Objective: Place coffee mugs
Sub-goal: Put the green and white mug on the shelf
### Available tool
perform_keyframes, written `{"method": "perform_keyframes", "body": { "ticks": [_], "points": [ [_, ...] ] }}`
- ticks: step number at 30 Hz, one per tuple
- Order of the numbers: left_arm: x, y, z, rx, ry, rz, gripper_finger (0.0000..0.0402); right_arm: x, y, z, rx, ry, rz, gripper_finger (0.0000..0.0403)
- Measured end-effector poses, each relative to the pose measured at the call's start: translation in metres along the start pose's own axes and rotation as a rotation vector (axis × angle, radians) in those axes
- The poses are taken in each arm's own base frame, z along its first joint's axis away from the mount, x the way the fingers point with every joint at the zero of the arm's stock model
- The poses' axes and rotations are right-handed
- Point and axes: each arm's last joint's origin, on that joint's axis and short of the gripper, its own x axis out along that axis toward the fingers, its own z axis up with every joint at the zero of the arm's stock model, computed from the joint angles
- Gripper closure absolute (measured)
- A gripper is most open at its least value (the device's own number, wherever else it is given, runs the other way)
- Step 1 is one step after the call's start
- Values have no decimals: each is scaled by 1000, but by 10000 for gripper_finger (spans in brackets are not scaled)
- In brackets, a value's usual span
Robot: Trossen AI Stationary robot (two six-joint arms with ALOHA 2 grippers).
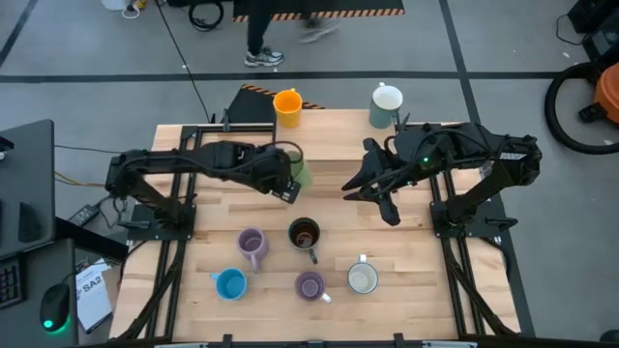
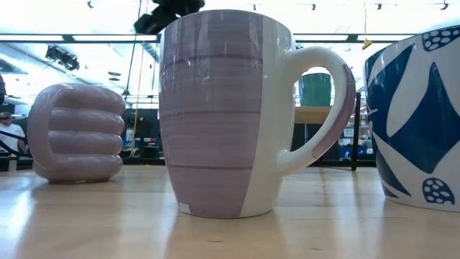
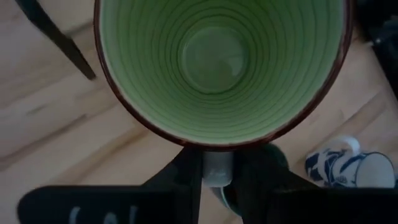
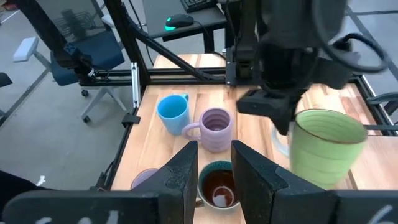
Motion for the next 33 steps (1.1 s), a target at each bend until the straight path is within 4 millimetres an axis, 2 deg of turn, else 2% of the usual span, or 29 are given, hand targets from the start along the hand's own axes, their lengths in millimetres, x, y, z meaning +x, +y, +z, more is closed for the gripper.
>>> {"method": "perform_keyframes", "body": {
  "ticks": [9,16,23,33],
  "points": [
    [4,-5,49,38,2,99,328,0,7,-1,19,4,23,301],
    [6,8,80,10,27,143,328,0,12,-2,9,1,15,301],
    [6,27,88,-13,82,193,328,-1,18,-2,3,-8,8,301],
    [6,34,93,20,52,248,328,-1,21,-1,-4,-21,-2,301]
  ]
}}
